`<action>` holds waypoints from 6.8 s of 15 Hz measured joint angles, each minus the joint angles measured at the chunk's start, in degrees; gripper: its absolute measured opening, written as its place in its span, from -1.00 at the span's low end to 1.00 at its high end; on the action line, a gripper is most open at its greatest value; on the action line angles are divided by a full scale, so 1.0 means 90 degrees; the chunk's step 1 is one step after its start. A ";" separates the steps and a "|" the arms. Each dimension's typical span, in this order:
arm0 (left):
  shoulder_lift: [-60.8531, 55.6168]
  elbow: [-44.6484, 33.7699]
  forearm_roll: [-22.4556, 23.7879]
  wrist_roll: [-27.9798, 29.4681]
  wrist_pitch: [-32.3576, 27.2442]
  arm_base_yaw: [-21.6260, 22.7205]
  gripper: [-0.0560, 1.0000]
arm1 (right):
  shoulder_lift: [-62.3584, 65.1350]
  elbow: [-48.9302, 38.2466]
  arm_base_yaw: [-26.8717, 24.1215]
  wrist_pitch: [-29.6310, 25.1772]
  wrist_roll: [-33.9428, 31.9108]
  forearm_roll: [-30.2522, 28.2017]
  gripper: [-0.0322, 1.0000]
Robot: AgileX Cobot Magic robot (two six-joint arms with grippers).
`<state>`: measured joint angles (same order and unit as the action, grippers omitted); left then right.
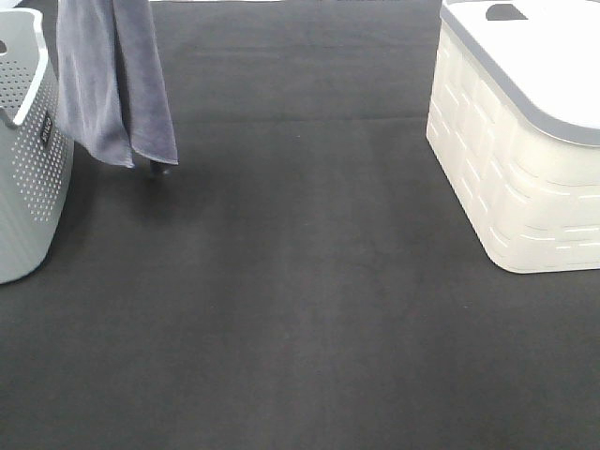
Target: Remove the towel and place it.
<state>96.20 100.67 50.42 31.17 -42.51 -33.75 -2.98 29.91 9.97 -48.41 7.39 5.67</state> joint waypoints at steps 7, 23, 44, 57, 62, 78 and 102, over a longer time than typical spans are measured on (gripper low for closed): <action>0.0560 0.0000 -0.0019 0.0395 -0.0299 -0.0401 -0.89 | -0.3521 0.0000 0.0000 0.1770 0.4234 0.3291 0.26; 0.0758 0.0000 0.0013 0.0414 -0.0153 -0.0407 -0.89 | -1.1599 0.3228 0.2527 0.4093 1.2038 1.0409 0.26; 0.0758 0.0000 0.0000 0.0414 0.0153 -0.0407 -0.89 | -1.4553 0.6175 0.2527 0.3571 1.1096 1.0453 -0.43; 0.0452 0.0000 -0.0261 0.1019 0.0057 -0.0407 -0.89 | -1.2433 0.6073 0.2534 0.0350 0.3699 0.2527 -0.90; 0.0369 0.0000 -0.0357 0.2063 0.0019 -0.0242 -0.89 | -1.1345 0.6073 0.2534 -0.0866 0.3508 0.1381 -0.90; -0.0783 -0.3355 0.3215 1.1224 0.2056 0.0656 -0.89 | -0.9861 0.6073 0.2489 0.1101 0.0968 -0.5023 -0.90; 0.2069 -0.3769 0.5500 1.2433 0.3189 0.0879 -0.89 | -1.0110 0.2451 0.0872 0.6112 -0.1101 -0.5666 -0.90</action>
<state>114.82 66.75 99.92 143.07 -13.81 -25.84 -93.97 51.97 17.82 6.59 -2.52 -45.32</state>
